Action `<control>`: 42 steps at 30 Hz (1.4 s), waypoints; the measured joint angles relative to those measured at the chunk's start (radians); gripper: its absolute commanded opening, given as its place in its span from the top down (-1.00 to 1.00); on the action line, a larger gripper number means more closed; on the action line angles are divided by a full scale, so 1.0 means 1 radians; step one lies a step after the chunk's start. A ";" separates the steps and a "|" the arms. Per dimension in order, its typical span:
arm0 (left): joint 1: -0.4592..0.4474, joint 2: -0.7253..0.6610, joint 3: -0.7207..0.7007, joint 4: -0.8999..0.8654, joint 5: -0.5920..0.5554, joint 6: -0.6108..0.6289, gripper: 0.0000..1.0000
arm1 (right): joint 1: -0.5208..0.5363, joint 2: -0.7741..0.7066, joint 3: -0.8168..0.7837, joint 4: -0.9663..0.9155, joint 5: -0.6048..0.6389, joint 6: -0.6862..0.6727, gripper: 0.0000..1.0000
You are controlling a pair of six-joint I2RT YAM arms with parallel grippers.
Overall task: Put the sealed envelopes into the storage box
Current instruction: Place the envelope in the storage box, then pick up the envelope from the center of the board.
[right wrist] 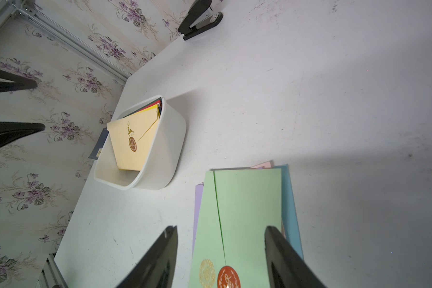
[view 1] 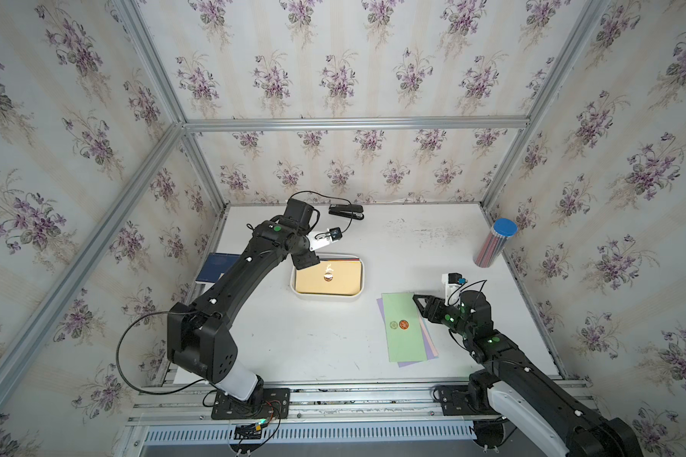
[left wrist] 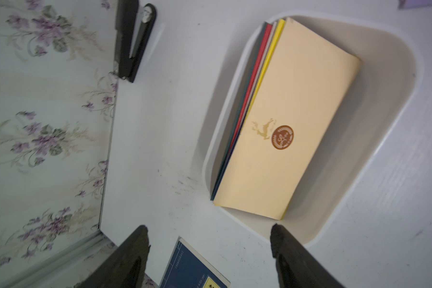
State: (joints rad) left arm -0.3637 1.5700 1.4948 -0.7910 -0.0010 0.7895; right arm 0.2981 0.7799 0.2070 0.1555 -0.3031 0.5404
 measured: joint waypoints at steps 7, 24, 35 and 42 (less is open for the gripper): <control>0.067 -0.117 0.010 0.013 -0.101 -0.476 -1.00 | -0.013 0.000 0.002 -0.021 0.009 0.010 -0.21; 0.360 -0.499 -0.377 0.044 0.528 -0.992 -0.75 | -0.016 0.152 0.027 -0.163 -0.046 0.045 0.00; -0.144 -0.629 -0.682 0.104 0.646 -1.118 -0.63 | -0.016 0.194 0.001 -0.153 -0.110 0.066 0.06; -0.462 -0.408 -0.732 0.312 0.538 -1.277 -0.46 | -0.016 0.196 -0.010 -0.149 -0.135 0.080 0.11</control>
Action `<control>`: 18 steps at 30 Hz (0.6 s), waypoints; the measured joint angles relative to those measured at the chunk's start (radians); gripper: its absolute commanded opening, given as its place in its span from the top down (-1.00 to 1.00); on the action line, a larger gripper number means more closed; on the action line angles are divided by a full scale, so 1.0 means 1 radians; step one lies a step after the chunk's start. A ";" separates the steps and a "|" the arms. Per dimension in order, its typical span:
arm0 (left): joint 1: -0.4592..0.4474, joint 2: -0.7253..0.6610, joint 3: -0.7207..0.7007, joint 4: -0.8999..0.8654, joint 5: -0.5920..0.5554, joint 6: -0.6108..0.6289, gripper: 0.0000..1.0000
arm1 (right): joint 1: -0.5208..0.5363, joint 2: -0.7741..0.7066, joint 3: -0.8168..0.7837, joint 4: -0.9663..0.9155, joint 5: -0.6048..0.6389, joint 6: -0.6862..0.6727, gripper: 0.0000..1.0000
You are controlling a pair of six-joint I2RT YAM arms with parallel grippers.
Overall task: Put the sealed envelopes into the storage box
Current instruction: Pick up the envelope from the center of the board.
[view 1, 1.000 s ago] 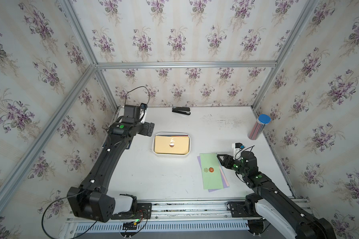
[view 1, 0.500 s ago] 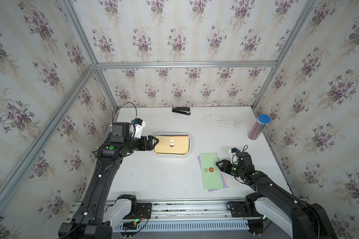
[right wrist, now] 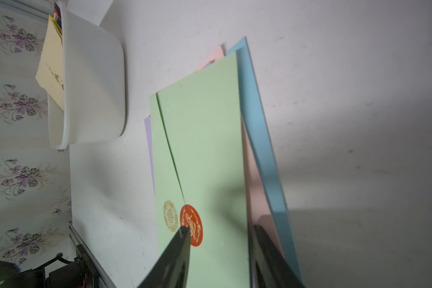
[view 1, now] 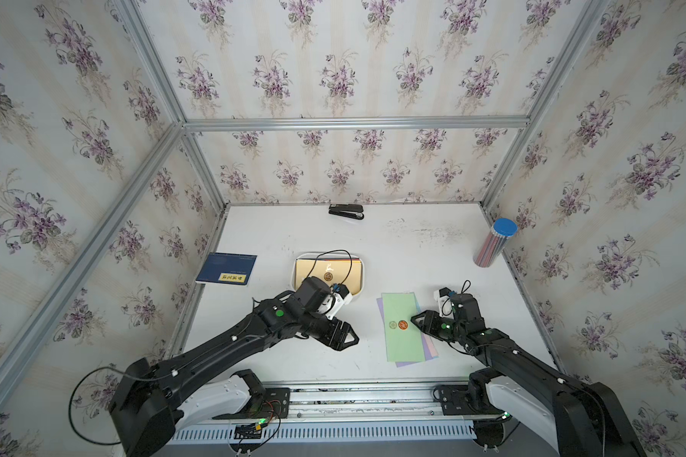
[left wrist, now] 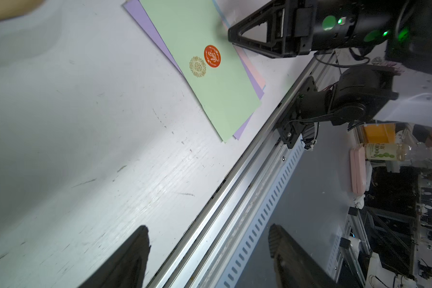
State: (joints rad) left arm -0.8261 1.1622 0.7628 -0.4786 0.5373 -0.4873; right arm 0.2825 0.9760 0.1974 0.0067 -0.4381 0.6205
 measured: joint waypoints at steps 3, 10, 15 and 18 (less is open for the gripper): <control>-0.062 0.128 0.023 0.088 -0.034 -0.040 -0.40 | 0.000 -0.001 -0.003 0.002 -0.008 0.000 0.12; -0.136 0.409 0.112 0.240 -0.067 -0.107 -0.35 | 0.000 -0.001 -0.005 0.006 -0.019 0.000 0.12; -0.148 0.493 0.129 0.306 -0.070 -0.132 -0.35 | 0.000 -0.004 -0.005 0.010 -0.023 0.000 0.13; -0.150 0.544 0.133 0.326 -0.069 -0.150 -0.33 | 0.000 -0.013 -0.008 0.011 -0.024 0.000 0.14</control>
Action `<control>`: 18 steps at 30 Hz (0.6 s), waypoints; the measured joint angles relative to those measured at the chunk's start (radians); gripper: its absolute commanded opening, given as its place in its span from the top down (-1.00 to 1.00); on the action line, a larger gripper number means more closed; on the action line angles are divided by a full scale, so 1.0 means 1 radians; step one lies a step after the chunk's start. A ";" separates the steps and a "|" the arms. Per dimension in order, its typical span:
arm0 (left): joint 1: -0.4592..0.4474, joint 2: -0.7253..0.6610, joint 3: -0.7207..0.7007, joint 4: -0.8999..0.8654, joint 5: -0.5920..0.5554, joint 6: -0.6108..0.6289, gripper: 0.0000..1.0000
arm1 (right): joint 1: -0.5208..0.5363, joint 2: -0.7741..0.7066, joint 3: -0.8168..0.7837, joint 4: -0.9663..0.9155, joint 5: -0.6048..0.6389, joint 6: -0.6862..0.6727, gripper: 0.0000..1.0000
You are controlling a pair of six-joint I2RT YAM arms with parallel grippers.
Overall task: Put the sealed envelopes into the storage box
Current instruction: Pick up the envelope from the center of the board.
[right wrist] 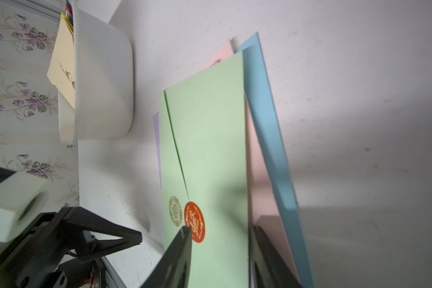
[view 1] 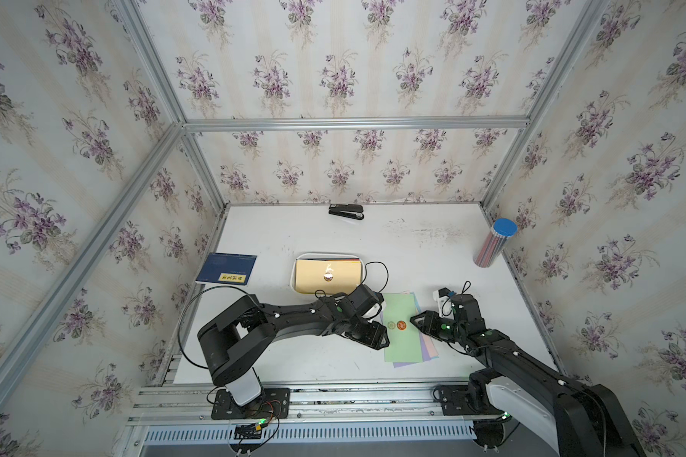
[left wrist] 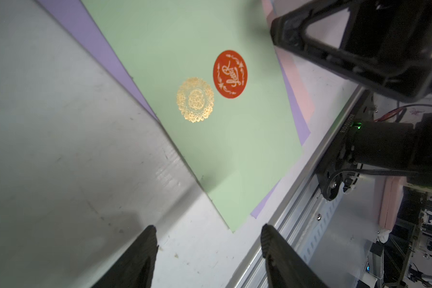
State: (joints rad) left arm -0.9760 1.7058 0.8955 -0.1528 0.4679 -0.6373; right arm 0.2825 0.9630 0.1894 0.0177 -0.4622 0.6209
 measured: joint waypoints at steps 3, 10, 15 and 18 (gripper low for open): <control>-0.010 0.026 0.006 0.028 0.003 -0.009 -0.33 | 0.000 0.000 -0.003 0.000 -0.002 0.000 0.14; -0.030 0.082 0.034 0.117 0.033 -0.029 -0.32 | 0.000 0.023 -0.005 0.010 -0.006 0.000 0.14; -0.038 0.099 0.045 0.141 0.044 -0.047 -0.32 | 0.000 0.024 -0.005 0.017 -0.007 0.000 0.14; -0.038 0.102 0.050 0.141 0.047 -0.050 -0.32 | 0.000 0.025 -0.005 0.024 -0.006 0.000 0.15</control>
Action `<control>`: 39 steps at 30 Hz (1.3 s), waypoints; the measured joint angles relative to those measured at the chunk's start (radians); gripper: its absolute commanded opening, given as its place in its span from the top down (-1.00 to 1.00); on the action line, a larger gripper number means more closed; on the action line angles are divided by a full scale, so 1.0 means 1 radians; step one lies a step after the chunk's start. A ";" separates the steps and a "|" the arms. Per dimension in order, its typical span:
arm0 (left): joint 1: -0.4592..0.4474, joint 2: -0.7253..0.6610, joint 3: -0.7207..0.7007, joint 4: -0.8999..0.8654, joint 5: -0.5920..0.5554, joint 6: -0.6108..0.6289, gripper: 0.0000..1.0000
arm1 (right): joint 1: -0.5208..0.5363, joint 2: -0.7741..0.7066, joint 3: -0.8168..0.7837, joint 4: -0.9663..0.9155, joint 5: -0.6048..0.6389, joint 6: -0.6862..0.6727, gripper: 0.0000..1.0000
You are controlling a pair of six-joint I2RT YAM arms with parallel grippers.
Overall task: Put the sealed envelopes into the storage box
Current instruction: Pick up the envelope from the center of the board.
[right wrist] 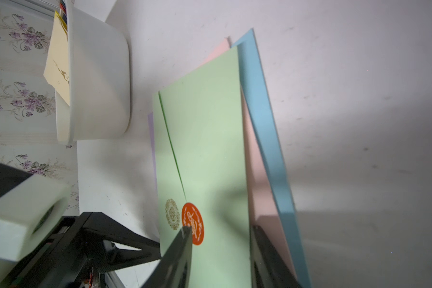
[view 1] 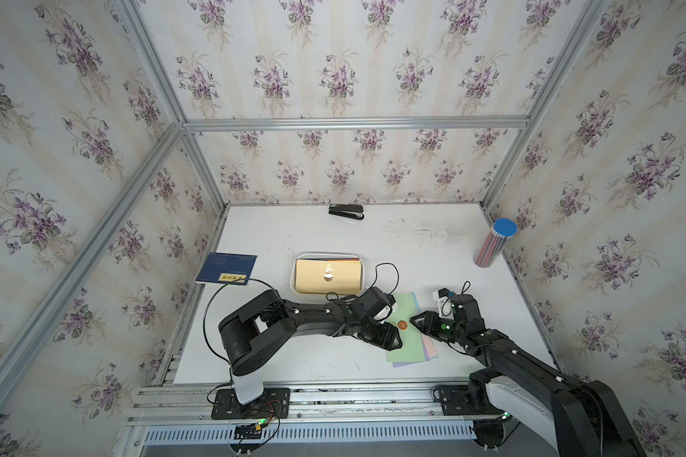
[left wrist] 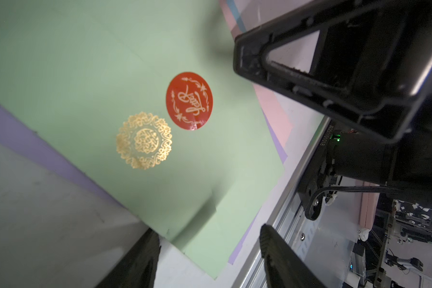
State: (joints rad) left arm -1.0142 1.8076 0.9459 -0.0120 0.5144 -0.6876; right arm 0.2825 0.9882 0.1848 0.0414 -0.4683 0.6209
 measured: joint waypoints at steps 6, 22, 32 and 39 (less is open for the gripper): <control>-0.001 -0.021 -0.006 0.005 -0.003 -0.010 -0.32 | 0.000 0.001 -0.003 0.007 -0.001 0.000 0.15; -0.009 -0.047 -0.018 0.135 -0.031 -0.071 -0.12 | 0.000 0.010 -0.006 0.015 -0.005 0.000 0.15; -0.014 0.010 0.037 0.135 -0.102 -0.108 0.18 | 0.000 0.008 -0.013 0.028 -0.013 0.004 0.15; -0.014 0.007 0.054 0.095 -0.130 -0.111 0.65 | 0.000 0.011 -0.013 0.030 -0.015 0.006 0.15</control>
State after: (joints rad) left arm -1.0286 1.8145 1.0000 0.0826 0.3843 -0.7982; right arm 0.2825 0.9997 0.1715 0.0715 -0.4835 0.6270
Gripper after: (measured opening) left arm 0.247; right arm 0.426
